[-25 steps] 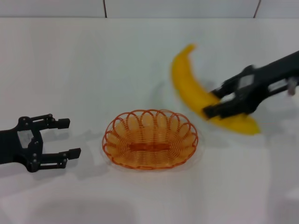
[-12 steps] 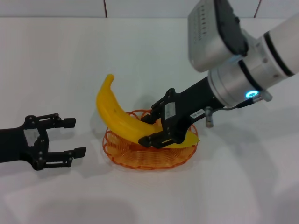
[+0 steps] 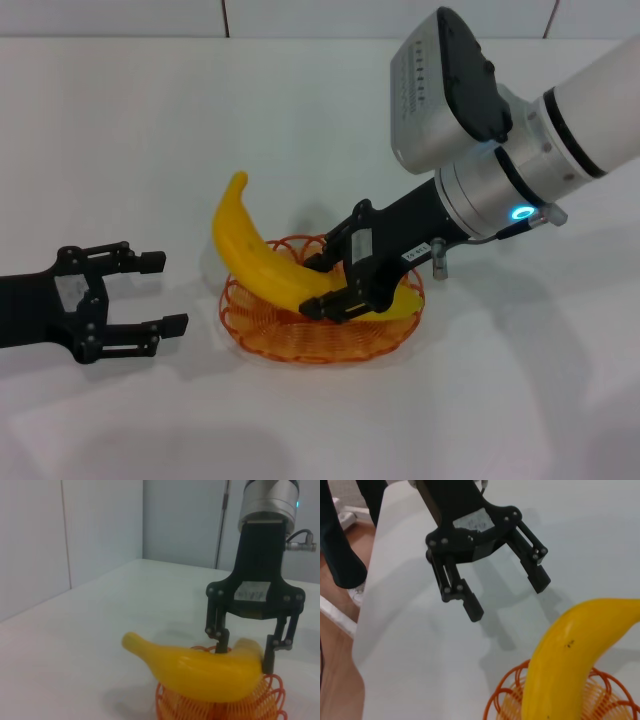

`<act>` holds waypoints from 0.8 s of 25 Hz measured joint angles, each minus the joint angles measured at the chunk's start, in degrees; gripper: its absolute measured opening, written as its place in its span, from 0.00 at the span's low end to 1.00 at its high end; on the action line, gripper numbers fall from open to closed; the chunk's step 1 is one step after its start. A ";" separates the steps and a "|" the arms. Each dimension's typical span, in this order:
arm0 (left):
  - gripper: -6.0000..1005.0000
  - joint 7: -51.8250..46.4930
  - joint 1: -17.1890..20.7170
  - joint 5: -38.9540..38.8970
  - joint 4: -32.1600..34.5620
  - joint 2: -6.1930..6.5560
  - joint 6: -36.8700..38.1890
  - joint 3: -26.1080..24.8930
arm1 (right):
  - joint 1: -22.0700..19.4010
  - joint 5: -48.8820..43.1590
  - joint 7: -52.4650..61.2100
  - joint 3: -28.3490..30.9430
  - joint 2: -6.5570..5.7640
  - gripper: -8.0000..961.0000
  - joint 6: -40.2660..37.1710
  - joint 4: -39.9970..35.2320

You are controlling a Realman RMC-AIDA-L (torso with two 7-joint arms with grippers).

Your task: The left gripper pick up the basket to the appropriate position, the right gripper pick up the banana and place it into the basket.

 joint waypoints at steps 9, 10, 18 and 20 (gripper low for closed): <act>0.81 -0.44 0.53 -0.01 0.02 0.34 -0.07 0.00 | -0.84 -1.58 -0.49 5.24 -0.34 0.60 -2.97 -1.06; 0.81 -0.44 0.62 -0.01 0.02 0.39 -0.04 0.00 | -1.39 -1.97 -1.00 7.17 -0.35 0.60 -4.33 -1.52; 0.81 -0.38 0.68 -0.01 0.02 0.44 -0.01 0.01 | -9.83 -3.61 -12.01 27.65 -0.38 0.58 -15.37 -5.64; 0.81 -0.35 0.67 -0.01 0.02 0.44 0.00 0.00 | -12.65 -1.71 -21.17 35.65 -0.36 0.58 -17.97 -3.46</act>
